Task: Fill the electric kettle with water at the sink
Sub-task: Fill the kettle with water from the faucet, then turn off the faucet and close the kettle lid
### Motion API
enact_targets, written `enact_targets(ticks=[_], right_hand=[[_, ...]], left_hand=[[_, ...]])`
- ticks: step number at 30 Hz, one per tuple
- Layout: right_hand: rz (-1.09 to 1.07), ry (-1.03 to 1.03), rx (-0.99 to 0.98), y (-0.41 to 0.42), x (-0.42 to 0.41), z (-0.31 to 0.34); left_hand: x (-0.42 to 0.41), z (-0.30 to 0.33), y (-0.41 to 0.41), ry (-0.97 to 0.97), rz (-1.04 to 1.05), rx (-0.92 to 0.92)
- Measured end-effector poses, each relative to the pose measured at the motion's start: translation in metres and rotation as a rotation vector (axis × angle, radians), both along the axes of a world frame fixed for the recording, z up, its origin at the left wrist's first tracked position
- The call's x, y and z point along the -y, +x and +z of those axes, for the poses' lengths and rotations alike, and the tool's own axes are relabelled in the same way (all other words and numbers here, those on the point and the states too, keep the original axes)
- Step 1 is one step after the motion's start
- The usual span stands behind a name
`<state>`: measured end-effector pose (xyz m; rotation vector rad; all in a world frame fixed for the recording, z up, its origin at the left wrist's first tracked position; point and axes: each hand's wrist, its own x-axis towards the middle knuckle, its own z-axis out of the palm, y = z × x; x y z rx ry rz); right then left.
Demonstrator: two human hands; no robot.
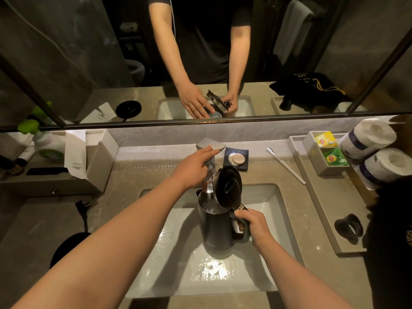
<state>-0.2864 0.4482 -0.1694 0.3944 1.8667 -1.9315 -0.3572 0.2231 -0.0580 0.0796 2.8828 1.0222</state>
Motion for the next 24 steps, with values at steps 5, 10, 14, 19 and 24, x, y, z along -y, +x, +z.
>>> enact_targets(ticks=[5, 10, 14, 19, 24], right_hand=[[0.01, 0.002, 0.005, 0.0, 0.0, -0.001], [0.009, 0.011, 0.004, 0.0, -0.001, -0.001], [0.008, 0.015, -0.007, 0.002, -0.002, 0.0], [0.022, 0.023, -0.036, 0.008, -0.007, 0.004], [0.007, -0.001, -0.054, 0.019, -0.014, 0.011]], left_hand=[[-0.001, 0.001, 0.003, 0.01, 0.012, 0.009], [-0.004, 0.001, 0.004, -0.144, -0.123, 0.039], [0.001, -0.003, 0.004, -0.063, -0.128, 0.078], [-0.007, 0.007, 0.019, 0.339, 0.194, -0.069], [-0.023, 0.025, 0.056, 0.449, 0.162, -0.151]])
